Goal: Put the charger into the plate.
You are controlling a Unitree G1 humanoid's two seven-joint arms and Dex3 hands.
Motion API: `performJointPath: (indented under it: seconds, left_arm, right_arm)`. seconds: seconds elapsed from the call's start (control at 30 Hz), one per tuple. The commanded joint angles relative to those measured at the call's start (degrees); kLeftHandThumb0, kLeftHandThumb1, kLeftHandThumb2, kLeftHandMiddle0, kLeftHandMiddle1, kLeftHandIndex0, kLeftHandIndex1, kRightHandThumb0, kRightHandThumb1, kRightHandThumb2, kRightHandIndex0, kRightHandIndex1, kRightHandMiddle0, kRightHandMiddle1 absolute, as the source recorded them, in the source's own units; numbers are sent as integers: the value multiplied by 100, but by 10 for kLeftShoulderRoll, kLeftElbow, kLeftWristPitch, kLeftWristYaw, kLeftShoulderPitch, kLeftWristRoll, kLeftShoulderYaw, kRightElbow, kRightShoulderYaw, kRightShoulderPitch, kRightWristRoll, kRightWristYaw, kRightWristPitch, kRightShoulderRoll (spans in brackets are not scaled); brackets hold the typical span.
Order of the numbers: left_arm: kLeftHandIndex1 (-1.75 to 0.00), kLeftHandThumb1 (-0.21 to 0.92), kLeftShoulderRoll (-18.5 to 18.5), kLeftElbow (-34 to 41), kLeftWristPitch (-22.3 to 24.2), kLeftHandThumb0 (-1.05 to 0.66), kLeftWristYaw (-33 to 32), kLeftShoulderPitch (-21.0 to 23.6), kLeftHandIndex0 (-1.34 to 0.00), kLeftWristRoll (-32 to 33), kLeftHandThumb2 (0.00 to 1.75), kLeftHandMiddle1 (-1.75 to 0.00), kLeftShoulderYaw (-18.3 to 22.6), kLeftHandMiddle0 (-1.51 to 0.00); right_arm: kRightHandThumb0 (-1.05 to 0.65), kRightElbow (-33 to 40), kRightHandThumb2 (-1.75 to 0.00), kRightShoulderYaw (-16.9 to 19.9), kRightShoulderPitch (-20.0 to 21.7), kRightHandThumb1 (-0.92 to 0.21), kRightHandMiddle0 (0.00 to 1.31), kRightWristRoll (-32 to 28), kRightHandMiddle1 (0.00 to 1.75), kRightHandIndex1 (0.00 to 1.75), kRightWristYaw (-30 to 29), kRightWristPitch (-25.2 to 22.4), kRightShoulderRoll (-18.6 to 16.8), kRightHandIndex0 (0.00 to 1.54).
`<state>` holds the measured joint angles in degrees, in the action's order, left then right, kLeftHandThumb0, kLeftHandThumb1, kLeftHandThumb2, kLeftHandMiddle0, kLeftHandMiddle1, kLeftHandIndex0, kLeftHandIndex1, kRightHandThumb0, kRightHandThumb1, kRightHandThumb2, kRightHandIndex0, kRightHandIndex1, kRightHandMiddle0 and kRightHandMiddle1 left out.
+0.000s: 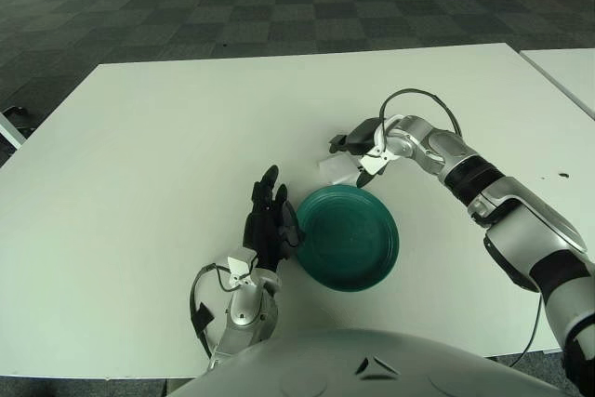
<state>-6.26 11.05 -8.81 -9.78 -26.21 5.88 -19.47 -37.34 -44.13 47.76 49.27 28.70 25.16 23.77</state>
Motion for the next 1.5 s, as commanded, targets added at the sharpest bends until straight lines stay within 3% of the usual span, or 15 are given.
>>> performJointPath:
  seconds: [0.0,0.37,0.5,0.9,1.03,1.23,1.43,1.47]
  left_arm:
    - [-45,92,-33,-4,5,-98,-1,-2,0,2,107,0,-15,-24]
    - [-50,92,-32,-6,4,-95,-1,-3,0,2,106,-1,-14,-27]
    - [-51,92,-31,-11,1,-95,1,-1,0,2,106,-1,-13,-27]
    - [-49,92,-32,-11,-4,-97,-4,-4,0,-6,107,0,-17,-27]
    - [-47,92,-35,-9,-6,-97,-6,-7,0,-4,107,0,-18,-26]
    - [-46,92,-35,-6,-5,-97,-11,-10,0,-7,108,0,-18,-26]
    - [-47,92,-32,-8,-14,-98,-8,-11,0,-8,107,0,-18,-26]
    - [-47,92,-31,-8,-12,-98,-8,-11,0,-8,108,0,-18,-26]
  right_arm:
    - [-70,-16,-49,-15,-21,-92,0,12,44,1,-15,16,-11,35]
    - [-67,-46,-52,-20,-15,-92,0,20,46,1,-52,28,-23,36]
    - [-67,-166,-52,-43,4,-92,0,51,42,0,-135,11,-71,35]
    - [-64,-181,-47,-35,-1,-92,0,40,26,0,-181,-3,-74,30]
    - [-64,-194,-47,-48,1,-92,0,54,33,1,-225,21,-67,34]
    - [-63,-102,-48,-37,-18,-92,0,34,53,4,-207,65,-23,44]
    - [-62,-130,-49,-39,-16,-92,0,40,60,5,-218,54,-40,48]
    - [-62,-179,-49,-50,-9,-92,0,55,59,4,-246,37,-67,47]
